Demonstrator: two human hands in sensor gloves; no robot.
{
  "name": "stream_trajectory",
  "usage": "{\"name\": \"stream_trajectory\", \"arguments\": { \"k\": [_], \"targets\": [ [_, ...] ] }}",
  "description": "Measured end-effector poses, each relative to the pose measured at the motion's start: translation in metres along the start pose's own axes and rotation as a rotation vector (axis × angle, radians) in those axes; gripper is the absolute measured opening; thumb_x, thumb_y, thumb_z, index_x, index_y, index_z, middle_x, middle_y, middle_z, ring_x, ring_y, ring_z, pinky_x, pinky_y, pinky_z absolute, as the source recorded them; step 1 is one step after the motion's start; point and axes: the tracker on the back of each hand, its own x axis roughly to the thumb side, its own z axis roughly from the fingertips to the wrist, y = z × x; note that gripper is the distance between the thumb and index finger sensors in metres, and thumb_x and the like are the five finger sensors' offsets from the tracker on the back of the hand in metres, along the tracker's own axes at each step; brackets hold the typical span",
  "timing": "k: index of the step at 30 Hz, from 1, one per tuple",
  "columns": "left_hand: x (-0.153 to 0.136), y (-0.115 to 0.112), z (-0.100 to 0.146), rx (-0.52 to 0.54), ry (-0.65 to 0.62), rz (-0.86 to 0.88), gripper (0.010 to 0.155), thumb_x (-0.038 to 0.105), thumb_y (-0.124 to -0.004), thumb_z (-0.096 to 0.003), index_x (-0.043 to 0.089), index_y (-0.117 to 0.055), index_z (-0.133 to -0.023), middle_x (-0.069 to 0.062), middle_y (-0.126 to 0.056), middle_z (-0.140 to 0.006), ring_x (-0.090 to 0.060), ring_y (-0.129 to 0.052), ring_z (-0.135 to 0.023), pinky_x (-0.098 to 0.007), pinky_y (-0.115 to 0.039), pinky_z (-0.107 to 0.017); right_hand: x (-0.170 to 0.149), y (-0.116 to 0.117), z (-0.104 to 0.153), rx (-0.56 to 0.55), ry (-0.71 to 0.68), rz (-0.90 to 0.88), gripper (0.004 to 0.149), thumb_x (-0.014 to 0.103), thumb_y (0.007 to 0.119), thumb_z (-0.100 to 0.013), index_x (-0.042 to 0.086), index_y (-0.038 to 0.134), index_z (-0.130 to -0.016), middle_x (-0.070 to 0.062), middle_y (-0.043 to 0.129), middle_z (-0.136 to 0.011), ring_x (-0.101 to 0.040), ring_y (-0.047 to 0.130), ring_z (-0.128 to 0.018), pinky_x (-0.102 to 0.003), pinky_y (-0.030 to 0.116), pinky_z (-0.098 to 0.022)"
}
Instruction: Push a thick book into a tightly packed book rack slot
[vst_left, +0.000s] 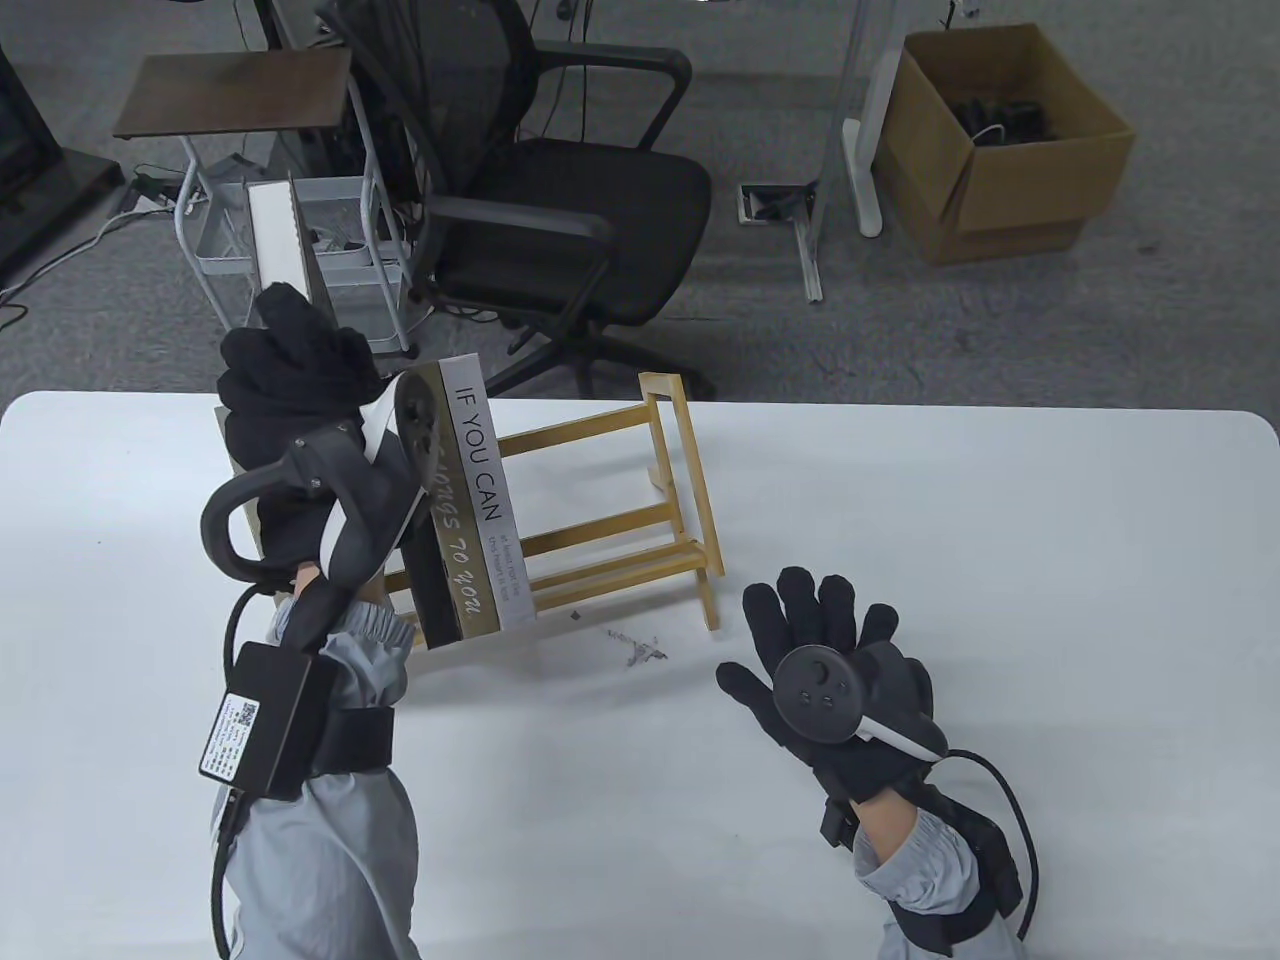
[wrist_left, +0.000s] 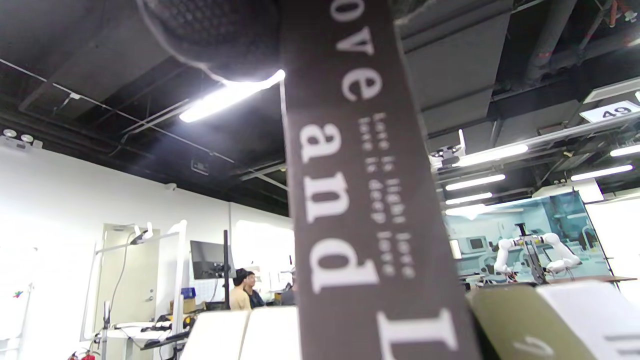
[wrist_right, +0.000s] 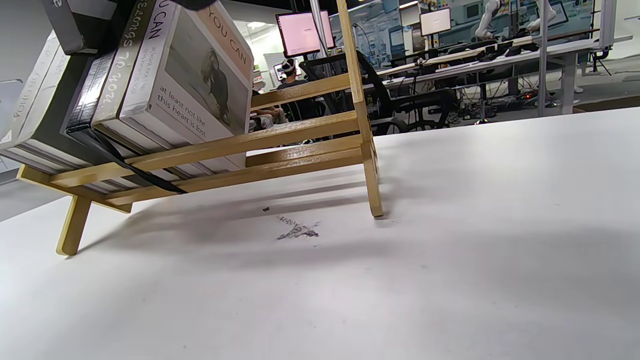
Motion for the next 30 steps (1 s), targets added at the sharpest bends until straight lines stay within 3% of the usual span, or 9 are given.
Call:
{"name": "stream_trajectory", "arguments": {
  "k": [16, 30],
  "targets": [
    [0.005, -0.020, 0.011, -0.112, -0.031, -0.012, 0.070, 0.051, -0.058, -0.0716, 0.014, -0.016, -0.114, -0.025, -0.060, -0.099, -0.030, -0.089, -0.067, -0.031, -0.086, -0.049, 0.000, 0.000, 0.000, 0.000, 0.000, -0.004, 0.079, 0.047, 0.051, -0.068, -0.003, 0.022, -0.122, -0.042, 0.008, -0.120, -0.074, 0.007, -0.097, -0.084, 0.003, -0.053],
    [0.004, -0.051, 0.016, -0.188, -0.046, 0.001, 0.070, 0.052, -0.059, -0.0706, 0.015, -0.019, -0.115, -0.024, -0.062, -0.098, -0.029, -0.091, -0.066, -0.030, -0.087, -0.048, 0.000, -0.001, 0.001, -0.016, -0.006, -0.009, 0.079, 0.047, 0.051, -0.069, -0.003, 0.022, -0.122, -0.042, 0.009, -0.120, -0.074, 0.007, -0.097, -0.084, 0.003, -0.052]
  ]
}}
